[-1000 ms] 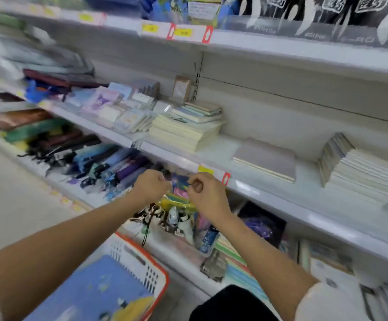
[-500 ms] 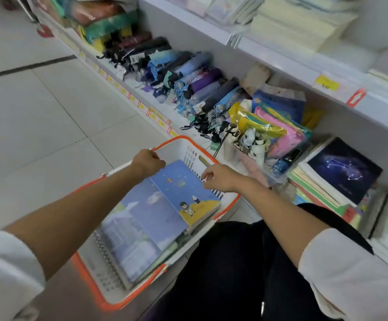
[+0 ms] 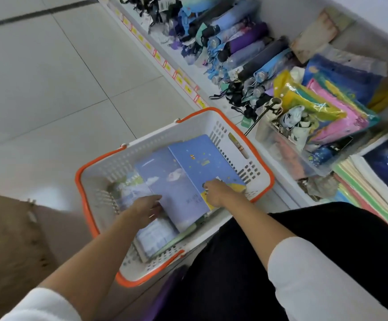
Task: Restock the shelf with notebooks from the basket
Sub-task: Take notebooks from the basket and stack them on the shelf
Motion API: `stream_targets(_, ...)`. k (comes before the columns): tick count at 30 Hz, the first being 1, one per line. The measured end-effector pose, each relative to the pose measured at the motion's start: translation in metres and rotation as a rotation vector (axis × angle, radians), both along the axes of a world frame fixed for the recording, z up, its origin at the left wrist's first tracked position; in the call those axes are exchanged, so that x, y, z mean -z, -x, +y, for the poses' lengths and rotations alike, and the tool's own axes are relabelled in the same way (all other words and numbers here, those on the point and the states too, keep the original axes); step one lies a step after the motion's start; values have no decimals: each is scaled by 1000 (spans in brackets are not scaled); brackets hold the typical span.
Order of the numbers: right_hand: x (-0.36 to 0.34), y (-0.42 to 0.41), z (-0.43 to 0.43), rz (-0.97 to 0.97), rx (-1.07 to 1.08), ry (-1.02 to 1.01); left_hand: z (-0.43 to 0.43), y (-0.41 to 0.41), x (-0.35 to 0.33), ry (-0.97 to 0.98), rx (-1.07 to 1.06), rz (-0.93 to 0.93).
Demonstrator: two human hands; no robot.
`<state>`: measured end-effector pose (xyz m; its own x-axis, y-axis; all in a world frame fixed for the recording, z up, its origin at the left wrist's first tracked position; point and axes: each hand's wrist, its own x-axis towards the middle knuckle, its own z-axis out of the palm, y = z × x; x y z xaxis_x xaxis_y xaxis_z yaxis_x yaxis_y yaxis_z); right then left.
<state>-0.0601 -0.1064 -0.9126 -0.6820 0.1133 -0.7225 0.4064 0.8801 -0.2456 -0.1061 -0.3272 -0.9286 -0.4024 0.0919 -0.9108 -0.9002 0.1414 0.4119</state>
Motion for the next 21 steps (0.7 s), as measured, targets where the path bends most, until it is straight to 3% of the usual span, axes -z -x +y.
stream_targets(3, 23, -11, -3, 22, 141, 84, 10, -2, 2, -197, -186, -45)
stream_targets(7, 33, -21, 4, 119, 328, 149, 20, 0, 5, -217, -94, 40)
stream_targets(11, 33, -19, 14, 146, 236, 83, 16, 3, 12, -226, -106, 70)
stream_targets(16, 10, 2, 12, 197, 73, -14, 14, -2, 16, -383, -204, 35)
stream_targets(21, -30, 24, -6, 314, 25, 139, 2, -2, 20, -386, -333, -54)
